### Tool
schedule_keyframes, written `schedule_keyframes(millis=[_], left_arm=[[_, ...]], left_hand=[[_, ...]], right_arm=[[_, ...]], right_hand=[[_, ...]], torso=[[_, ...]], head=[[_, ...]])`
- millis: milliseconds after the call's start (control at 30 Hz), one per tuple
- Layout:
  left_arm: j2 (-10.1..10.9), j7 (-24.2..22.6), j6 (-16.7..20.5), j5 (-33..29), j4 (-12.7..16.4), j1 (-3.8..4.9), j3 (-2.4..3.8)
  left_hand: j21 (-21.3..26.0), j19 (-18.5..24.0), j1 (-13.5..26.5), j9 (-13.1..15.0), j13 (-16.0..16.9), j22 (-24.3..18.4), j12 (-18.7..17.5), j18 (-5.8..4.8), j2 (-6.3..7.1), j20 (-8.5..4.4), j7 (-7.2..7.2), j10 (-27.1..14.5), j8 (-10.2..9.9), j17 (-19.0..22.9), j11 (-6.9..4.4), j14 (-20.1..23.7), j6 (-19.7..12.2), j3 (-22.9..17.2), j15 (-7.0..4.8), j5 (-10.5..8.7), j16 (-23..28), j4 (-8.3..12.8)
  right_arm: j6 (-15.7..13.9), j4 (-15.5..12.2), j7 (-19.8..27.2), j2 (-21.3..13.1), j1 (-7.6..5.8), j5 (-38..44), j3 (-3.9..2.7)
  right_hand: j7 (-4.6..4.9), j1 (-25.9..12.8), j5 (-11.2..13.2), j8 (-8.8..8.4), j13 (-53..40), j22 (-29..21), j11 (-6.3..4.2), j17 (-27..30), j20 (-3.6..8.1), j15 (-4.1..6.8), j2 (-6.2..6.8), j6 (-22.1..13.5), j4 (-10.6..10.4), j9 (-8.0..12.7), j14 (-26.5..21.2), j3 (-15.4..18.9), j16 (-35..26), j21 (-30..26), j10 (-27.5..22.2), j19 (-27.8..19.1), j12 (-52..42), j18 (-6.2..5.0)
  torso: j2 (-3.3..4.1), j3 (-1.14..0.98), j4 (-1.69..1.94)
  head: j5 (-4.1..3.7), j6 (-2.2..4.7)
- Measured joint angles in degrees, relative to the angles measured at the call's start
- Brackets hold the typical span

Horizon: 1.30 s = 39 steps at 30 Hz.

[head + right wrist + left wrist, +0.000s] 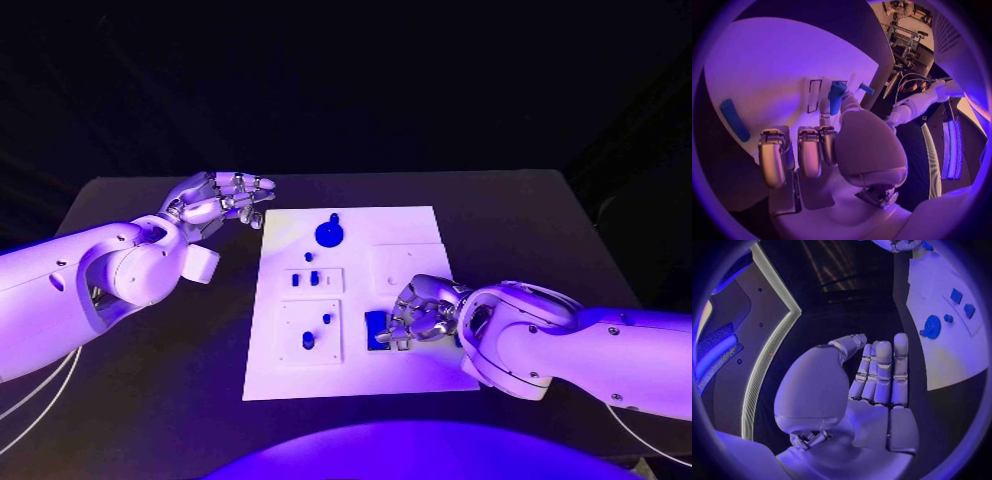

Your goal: Assemble the parts on the task board

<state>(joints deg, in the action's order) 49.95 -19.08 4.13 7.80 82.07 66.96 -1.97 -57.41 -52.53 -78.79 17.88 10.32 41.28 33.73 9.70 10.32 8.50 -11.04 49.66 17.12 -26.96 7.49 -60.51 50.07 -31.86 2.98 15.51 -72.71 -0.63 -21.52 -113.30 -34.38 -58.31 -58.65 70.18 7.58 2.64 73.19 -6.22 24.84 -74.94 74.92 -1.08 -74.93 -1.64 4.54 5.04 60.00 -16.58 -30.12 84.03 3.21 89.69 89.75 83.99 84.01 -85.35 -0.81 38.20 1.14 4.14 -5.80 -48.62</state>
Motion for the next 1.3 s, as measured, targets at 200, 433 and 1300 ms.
schedule_keyframes(millis=[200,433,1300], left_arm=[[0.01,0.00,0.00,0.00,-0.01,0.00,0.00],[0.03,0.00,0.00,0.00,-0.02,0.00,0.00],[-0.23,0.01,0.01,-0.01,-0.02,-0.01,-0.01]], left_hand=[[0.00,0.00,0.00,0.04,0.00,0.00,0.00,0.00,0.00,0.00,0.00,0.00,0.00,0.00,0.00,0.00,0.00,0.00,0.00,0.00,0.00,0.00],[0.00,0.00,0.00,0.03,0.00,-0.05,0.21,0.00,0.00,0.00,0.00,0.00,0.00,0.00,0.00,0.00,0.00,-0.16,0.00,0.00,0.00,0.16],[0.00,0.00,0.16,0.01,-0.03,-0.04,0.21,0.00,-0.16,0.00,0.00,-0.21,0.00,0.00,-0.22,0.00,0.00,-0.16,0.00,0.00,0.00,0.16]], right_arm=[[-1.16,0.30,-0.65,0.35,0.02,0.58,0.00],[-2.64,-0.56,-0.64,-0.87,0.02,0.88,-0.03],[-2.90,-2.27,1.86,-15.87,-1.81,4.59,-0.07]], right_hand=[[0.00,0.24,-0.23,0.00,0.00,-0.01,0.00,-0.02,0.00,0.00,-0.37,0.00,-0.01,0.05,0.00,0.01,0.00,0.00,0.00,0.00,0.00,0.00],[0.00,0.24,-0.34,0.00,0.01,-0.01,0.00,-0.01,0.00,0.00,-0.37,0.00,-0.01,0.12,0.00,0.01,0.00,0.00,-0.01,0.00,0.00,0.00],[0.75,-0.05,-0.66,-0.56,0.02,0.03,0.00,0.01,-0.01,-0.01,1.17,-0.75,-0.01,0.65,0.00,0.34,0.00,0.00,-0.01,0.00,0.00,0.00]], torso=[[-0.01,-0.02,-0.01],[-0.01,-0.04,-0.07],[-0.08,-0.01,-0.25]], head=[[0.05,0.09],[0.05,0.19],[-2.01,0.64]])
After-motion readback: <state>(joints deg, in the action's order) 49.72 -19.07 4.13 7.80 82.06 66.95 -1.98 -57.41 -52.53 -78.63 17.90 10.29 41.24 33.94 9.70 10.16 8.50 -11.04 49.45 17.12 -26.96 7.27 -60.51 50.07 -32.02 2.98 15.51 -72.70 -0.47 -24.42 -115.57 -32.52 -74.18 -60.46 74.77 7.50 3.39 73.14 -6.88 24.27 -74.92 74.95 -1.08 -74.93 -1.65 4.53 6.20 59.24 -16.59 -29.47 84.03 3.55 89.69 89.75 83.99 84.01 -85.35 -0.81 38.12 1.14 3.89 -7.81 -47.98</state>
